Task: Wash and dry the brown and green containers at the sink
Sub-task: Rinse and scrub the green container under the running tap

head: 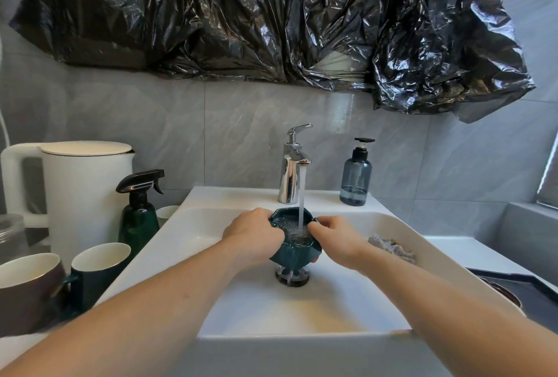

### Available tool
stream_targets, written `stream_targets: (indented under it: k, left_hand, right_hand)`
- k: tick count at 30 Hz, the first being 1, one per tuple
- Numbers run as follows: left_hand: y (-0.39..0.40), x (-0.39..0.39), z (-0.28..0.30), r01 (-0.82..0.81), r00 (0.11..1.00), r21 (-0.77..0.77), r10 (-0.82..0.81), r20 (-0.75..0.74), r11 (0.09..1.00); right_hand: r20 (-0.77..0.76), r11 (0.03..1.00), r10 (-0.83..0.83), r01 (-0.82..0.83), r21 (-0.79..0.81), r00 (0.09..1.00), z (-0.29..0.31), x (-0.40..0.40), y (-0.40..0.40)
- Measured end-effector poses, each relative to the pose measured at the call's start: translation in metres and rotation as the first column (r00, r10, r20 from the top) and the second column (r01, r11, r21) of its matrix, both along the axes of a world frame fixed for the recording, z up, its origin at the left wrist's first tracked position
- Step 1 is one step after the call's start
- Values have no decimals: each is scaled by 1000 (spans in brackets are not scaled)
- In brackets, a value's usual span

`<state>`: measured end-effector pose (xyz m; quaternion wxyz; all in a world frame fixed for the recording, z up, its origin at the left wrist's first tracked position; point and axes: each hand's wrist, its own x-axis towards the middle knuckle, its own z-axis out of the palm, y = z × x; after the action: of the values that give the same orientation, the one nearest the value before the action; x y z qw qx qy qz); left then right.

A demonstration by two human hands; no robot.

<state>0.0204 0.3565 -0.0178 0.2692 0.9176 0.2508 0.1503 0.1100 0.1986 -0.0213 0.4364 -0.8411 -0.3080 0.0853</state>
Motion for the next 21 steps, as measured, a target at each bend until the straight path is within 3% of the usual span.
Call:
stream_targets:
  k: [10, 21]
  left_hand:
    - [-5, -3, 2, -51, 995, 208, 31, 98, 977]
    - [-4, -3, -1, -19, 996, 224, 0, 84, 974]
  right_hand:
    - [75, 998, -5, 10, -61, 997, -2, 3, -1]
    - [120, 997, -1, 10, -72, 993, -3, 7, -2]
